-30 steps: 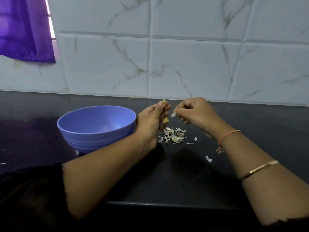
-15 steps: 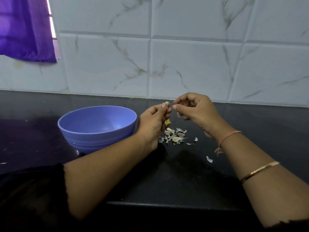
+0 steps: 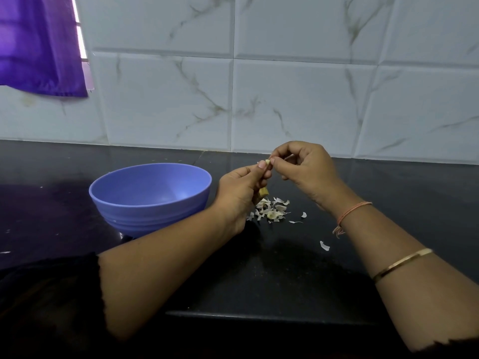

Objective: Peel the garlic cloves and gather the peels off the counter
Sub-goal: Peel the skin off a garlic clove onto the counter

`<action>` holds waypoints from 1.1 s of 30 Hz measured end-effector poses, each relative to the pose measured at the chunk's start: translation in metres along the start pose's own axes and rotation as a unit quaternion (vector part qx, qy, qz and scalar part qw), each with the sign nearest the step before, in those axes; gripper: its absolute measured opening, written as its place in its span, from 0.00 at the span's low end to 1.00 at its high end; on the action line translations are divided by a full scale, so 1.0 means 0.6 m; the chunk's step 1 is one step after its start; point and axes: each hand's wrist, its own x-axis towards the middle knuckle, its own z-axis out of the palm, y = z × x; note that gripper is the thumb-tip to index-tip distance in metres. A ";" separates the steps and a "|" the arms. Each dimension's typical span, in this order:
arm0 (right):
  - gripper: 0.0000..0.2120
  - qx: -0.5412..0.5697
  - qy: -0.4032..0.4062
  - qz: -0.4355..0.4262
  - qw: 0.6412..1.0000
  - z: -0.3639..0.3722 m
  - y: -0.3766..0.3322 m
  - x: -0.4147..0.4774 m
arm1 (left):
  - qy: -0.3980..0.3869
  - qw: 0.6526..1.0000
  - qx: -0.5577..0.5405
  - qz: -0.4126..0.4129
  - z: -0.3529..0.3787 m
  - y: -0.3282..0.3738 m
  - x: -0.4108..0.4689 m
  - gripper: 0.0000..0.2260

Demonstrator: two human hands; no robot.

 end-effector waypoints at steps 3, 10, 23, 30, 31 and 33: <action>0.08 -0.005 0.011 0.007 1.000 0.004 -0.003 0.000 | -0.009 1.000 -0.015 -0.010 0.001 0.000 0.001 0.07; 0.07 0.079 0.009 0.093 0.992 -0.001 -0.005 0.000 | 0.000 0.997 -0.072 -0.016 -0.001 0.003 0.001 0.13; 0.02 0.131 -0.011 0.086 0.988 -0.005 0.000 -0.001 | 0.009 0.999 0.018 -0.044 0.002 0.003 -0.002 0.08; 0.03 0.166 -0.030 0.096 0.981 -0.002 -0.008 -0.004 | 0.009 0.999 0.043 -0.009 -0.001 0.002 -0.004 0.04; 0.04 0.177 -0.028 0.102 0.978 0.000 -0.009 -0.005 | 0.007 0.999 0.045 -0.004 -0.001 0.002 -0.003 0.05; 0.04 0.205 -0.024 0.120 0.971 0.002 -0.012 -0.005 | 0.006 0.998 0.055 0.005 -0.001 0.001 -0.003 0.06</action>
